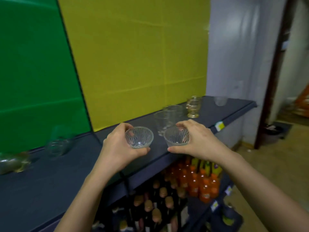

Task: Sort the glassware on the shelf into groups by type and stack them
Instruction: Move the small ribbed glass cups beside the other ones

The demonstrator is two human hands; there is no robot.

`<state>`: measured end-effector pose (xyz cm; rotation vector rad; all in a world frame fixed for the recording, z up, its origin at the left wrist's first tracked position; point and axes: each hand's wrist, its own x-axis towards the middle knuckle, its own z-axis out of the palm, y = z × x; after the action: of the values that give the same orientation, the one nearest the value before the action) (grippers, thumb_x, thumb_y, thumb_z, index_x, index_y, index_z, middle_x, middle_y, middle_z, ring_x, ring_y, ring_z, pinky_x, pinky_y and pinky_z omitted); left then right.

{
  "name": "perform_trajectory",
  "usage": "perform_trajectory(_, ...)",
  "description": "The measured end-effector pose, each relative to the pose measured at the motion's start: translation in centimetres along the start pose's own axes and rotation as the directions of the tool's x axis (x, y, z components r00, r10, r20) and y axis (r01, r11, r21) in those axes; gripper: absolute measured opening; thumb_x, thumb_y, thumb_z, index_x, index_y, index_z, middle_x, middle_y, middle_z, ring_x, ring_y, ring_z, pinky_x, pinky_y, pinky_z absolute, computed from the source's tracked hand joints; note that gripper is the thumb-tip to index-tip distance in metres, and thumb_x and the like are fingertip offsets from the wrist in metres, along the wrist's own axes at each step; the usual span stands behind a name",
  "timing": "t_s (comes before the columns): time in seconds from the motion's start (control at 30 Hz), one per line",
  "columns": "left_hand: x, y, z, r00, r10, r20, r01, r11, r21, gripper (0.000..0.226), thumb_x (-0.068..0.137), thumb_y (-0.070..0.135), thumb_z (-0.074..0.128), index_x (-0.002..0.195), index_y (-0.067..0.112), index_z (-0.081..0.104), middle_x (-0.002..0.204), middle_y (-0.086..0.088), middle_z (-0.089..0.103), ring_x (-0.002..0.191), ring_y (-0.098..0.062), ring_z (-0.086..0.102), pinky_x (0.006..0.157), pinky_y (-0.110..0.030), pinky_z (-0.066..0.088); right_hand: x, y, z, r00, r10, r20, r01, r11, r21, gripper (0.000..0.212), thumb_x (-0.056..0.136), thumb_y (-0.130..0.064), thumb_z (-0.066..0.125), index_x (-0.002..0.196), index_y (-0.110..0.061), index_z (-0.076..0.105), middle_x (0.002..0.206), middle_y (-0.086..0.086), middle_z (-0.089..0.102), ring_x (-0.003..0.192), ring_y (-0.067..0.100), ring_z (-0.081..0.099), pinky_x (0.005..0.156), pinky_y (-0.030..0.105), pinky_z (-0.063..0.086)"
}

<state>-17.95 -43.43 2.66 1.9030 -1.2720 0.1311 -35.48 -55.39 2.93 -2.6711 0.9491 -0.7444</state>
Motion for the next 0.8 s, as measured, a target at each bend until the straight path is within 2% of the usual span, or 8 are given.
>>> perform_trajectory(0.27,2.6,9.2,11.7,0.995,0.055,0.086,-0.046,0.994,-0.095,0.065,0.053,0.039,0.083,0.106,0.019,0.052,0.101,0.007,0.057,0.098,-0.017,0.055,0.075,-0.026,0.036,-2.0,13.3,-6.2,0.993,0.112,-0.026,-0.114,0.991,-0.072,0.081,0.067,-0.058,0.069,0.134,-0.021,0.041,0.134,-0.003,0.047,0.126,0.017,0.044,0.100,0.035,0.035)
perform_trajectory(0.47,4.4,15.6,20.1,0.990,0.072,0.120,-0.058,0.991,-0.118,0.063,0.051,0.041,0.084,0.102,0.019,0.052,0.099,0.005,0.058,0.099,-0.022,0.057,0.082,-0.037,0.046,-3.1,23.4,-10.2,0.988,0.153,-0.030,-0.155,0.985,-0.081,0.081,0.066,-0.058,0.071,0.133,-0.021,0.042,0.133,-0.002,0.049,0.125,0.017,0.045,0.103,0.039,0.037)
perform_trajectory(0.67,7.4,20.4,25.8,0.988,0.085,0.129,-0.073,0.993,-0.095,0.066,0.054,0.041,0.082,0.108,0.018,0.053,0.099,0.007,0.056,0.102,-0.020,0.056,0.077,-0.027,0.038,-1.7,30.3,-12.6,0.982,0.189,-0.018,-0.189,0.982,-0.023,0.080,0.065,-0.055,0.072,0.132,-0.022,0.043,0.134,-0.003,0.049,0.122,0.015,0.047,0.099,0.032,0.038)
perform_trajectory(0.8,10.0,22.1,29.3,0.989,0.085,0.123,-0.077,0.995,-0.066,0.069,0.054,0.041,0.082,0.112,0.015,0.053,0.110,0.000,0.061,0.104,-0.021,0.056,0.081,-0.029,0.040,0.2,34.4,-13.0,0.980,0.195,-0.031,-0.195,0.981,0.007,0.080,0.066,-0.054,0.072,0.133,-0.021,0.043,0.136,-0.002,0.048,0.124,0.015,0.046,0.102,0.033,0.038)
